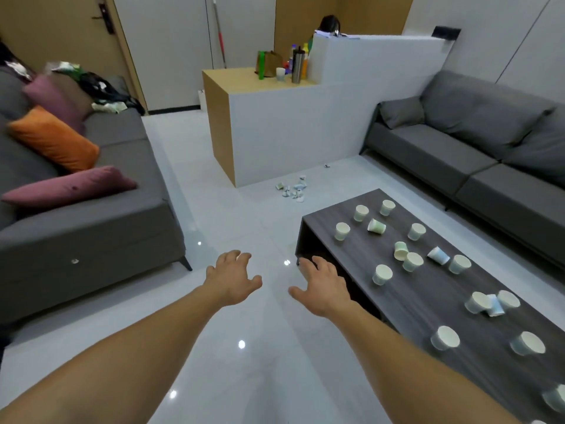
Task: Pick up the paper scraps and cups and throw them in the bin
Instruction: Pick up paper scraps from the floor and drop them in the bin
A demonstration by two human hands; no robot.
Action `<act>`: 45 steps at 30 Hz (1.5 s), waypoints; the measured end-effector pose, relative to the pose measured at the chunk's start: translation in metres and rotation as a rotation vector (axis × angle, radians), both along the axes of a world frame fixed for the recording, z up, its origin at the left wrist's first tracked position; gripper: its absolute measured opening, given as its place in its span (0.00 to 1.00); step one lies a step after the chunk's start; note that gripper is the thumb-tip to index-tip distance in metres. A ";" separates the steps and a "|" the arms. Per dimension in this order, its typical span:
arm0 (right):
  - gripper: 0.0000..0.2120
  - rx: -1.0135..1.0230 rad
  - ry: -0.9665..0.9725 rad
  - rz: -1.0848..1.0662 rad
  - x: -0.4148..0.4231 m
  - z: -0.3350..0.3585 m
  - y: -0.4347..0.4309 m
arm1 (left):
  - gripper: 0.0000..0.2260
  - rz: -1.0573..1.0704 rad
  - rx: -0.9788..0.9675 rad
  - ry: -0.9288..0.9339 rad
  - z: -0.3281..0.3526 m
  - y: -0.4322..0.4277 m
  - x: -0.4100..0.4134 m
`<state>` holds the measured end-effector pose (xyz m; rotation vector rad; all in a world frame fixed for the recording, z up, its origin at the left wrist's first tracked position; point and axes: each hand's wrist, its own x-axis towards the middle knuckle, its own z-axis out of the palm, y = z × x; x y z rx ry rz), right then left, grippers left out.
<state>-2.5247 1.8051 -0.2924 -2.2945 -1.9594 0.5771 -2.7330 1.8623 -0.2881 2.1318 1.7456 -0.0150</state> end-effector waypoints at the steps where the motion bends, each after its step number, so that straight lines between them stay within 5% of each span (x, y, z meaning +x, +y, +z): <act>1: 0.38 -0.003 0.009 0.002 -0.001 0.000 0.019 | 0.31 0.005 0.002 -0.002 0.001 0.023 -0.001; 25: 0.37 -0.096 0.067 0.072 0.145 -0.020 0.503 | 0.32 0.067 -0.104 0.029 -0.003 0.481 0.135; 45: 0.36 -0.167 0.098 -0.221 0.221 -0.056 0.875 | 0.33 -0.249 -0.181 0.021 -0.020 0.923 0.229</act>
